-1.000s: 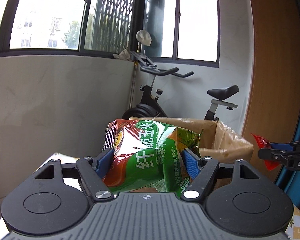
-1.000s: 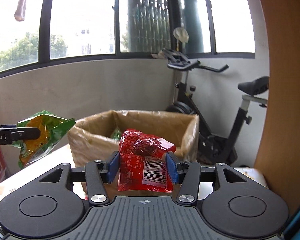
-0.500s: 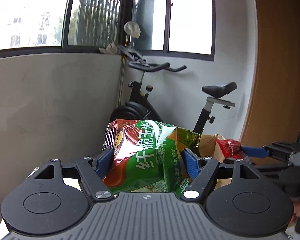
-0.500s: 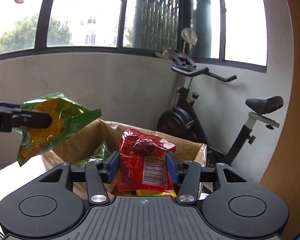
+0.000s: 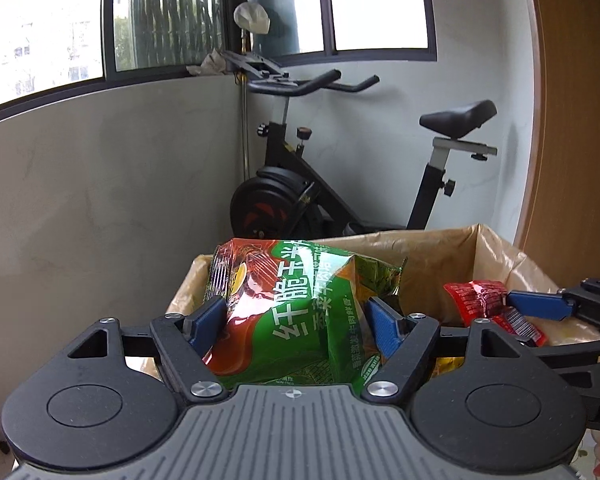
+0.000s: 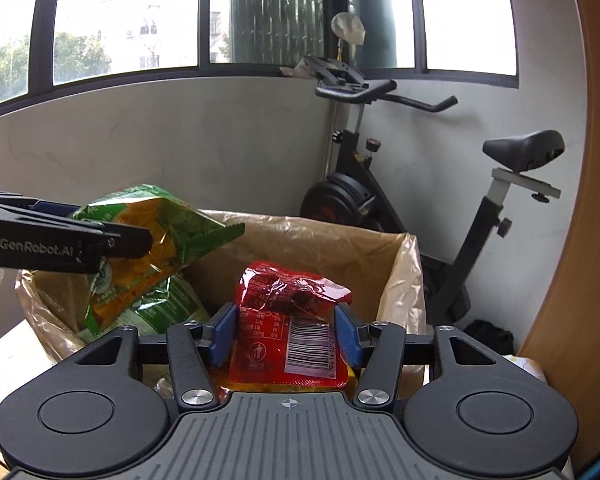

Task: Organize snacks
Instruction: 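Open both tools to drop the packs into the box, then withdraw both open tools from the box back to the snack pile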

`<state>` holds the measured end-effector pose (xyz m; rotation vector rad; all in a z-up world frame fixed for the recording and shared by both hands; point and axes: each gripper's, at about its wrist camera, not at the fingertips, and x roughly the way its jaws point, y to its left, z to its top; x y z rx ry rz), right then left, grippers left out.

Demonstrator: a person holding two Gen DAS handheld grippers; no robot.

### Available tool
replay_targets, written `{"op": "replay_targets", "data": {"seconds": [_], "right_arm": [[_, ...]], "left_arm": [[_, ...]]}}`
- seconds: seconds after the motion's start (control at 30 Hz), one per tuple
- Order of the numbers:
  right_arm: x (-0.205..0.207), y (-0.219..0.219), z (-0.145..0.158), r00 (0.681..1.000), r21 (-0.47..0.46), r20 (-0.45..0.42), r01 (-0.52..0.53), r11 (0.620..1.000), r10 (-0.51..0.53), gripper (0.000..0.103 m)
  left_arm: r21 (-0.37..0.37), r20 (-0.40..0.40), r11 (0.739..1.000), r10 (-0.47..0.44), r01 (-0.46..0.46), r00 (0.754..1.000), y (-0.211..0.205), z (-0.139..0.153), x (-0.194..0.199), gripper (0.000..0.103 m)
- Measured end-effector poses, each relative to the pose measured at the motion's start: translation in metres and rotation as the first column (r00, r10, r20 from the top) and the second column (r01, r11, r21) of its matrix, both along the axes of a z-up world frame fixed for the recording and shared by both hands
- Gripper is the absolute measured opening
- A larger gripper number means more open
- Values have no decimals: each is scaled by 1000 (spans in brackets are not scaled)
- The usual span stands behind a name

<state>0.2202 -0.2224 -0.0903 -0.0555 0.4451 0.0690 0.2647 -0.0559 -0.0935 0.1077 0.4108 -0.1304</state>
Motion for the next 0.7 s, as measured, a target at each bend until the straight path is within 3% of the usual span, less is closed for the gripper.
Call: {"op": "replay_targets", "data": {"seconds": [0.13,0.23,0.33,0.7], "right_arm": [[-6,2,0,1000,-13,14,-13,1000,13,60],[-13,5,1,1000,-36,15,-7,999,7,63],[-20,7,5,1000,-38,19,1,999,-1,63],[-58,22,19,999,-53,37,5,999,-4,63]], "left_arm": [[-54,-51,998,-35,32,998,7,-8,2,84],[-73,-68,997,-11,6,998,13,-10,1,85],[-113,-49,993,-19,13,999,22,-5,-8,85],[-121,44,993,10,-4,999,45,26,-58,85]]}}
